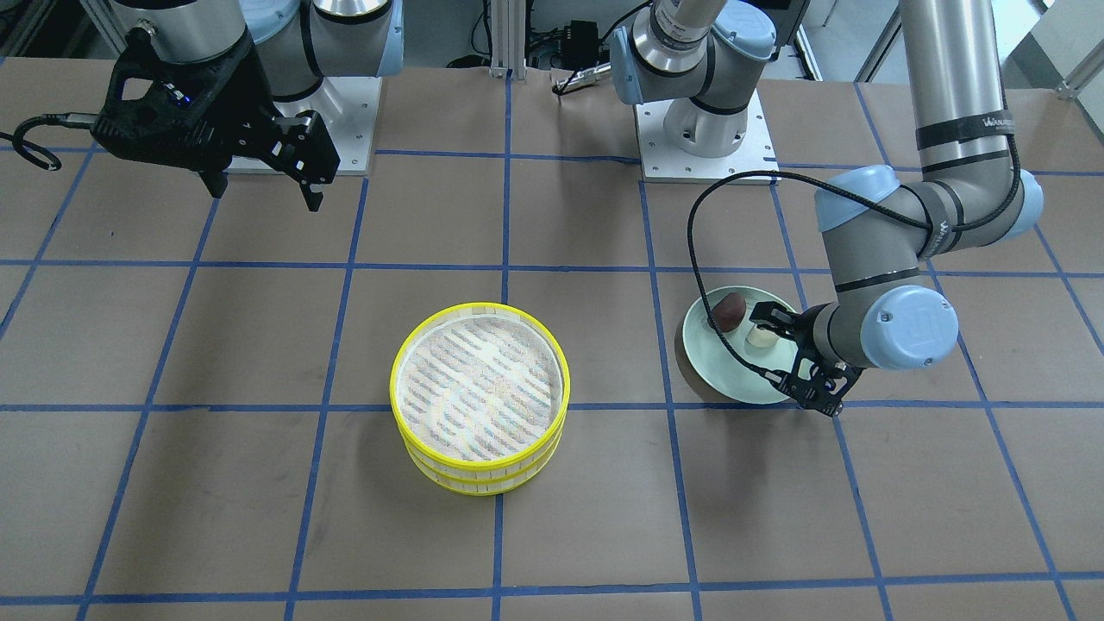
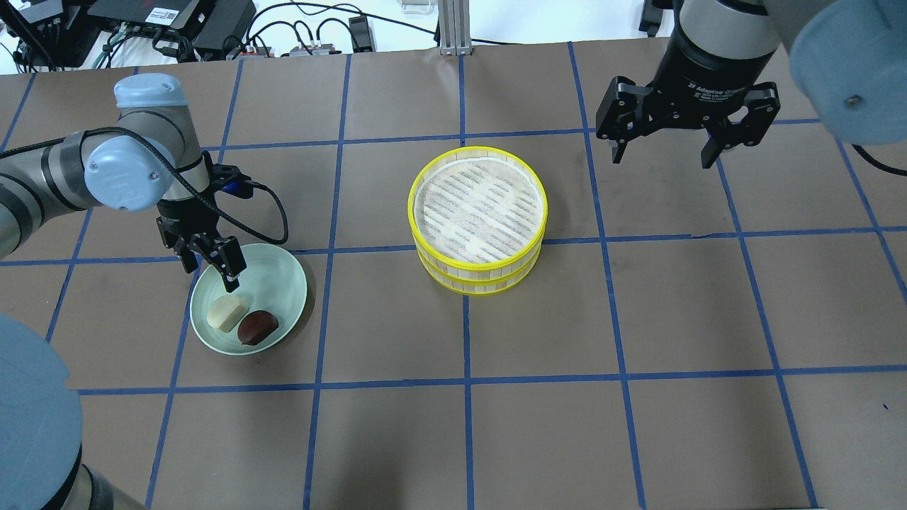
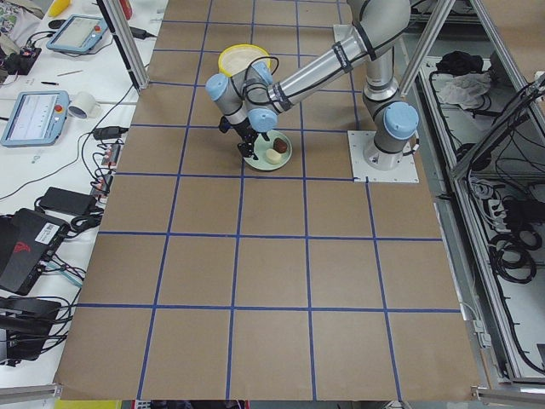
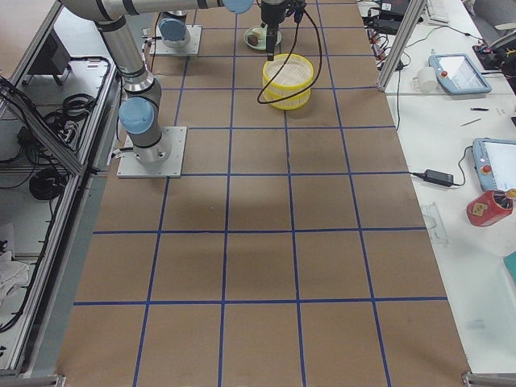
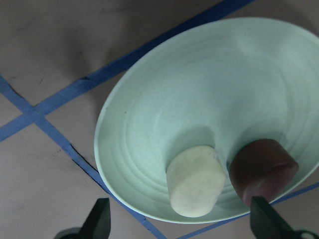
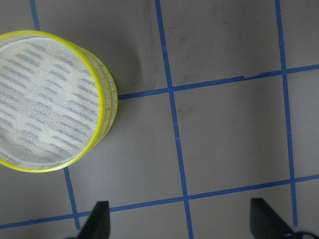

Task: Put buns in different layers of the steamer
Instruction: 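Lower the left gripper onto the white bun while the right reaches the steamer, then lift the white bun with the left gripper while the right grips the top tier, then lift the top steamer tier with the right gripper and set it beside, then carry the white bun over the bottom tier and release it with the left gripper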

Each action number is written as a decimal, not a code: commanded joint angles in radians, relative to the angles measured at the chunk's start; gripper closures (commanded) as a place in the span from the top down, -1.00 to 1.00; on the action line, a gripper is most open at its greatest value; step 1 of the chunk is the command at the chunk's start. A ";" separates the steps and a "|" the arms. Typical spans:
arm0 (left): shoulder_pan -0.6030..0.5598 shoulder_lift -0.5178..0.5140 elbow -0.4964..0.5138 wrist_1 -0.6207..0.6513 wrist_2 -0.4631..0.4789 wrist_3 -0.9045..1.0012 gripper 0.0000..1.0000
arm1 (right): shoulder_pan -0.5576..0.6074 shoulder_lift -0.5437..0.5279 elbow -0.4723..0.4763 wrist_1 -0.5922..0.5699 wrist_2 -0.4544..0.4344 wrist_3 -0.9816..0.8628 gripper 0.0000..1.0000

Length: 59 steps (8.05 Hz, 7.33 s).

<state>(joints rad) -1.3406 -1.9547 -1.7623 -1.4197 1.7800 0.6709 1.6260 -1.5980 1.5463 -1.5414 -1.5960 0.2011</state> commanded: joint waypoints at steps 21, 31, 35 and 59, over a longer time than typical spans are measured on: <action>0.003 -0.055 -0.060 -0.001 -0.022 -0.007 0.25 | 0.124 0.371 0.107 -0.413 -0.002 0.141 0.98; -0.009 0.066 0.072 -0.004 -0.027 -0.014 -1.00 | 0.124 0.402 0.123 -0.464 0.007 0.141 -0.43; -0.101 0.173 0.096 -0.002 -0.100 -0.132 -1.00 | 0.124 0.400 0.117 -0.462 0.007 0.139 -0.68; -0.483 -0.073 0.092 0.590 -0.616 -0.794 0.74 | -0.244 0.047 0.061 -0.040 -0.010 -0.253 -0.72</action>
<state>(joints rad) -1.8237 -2.0412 -1.6734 -0.8307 1.1548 -0.1290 1.3806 -1.5557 1.6061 -1.5807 -1.6075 -0.0527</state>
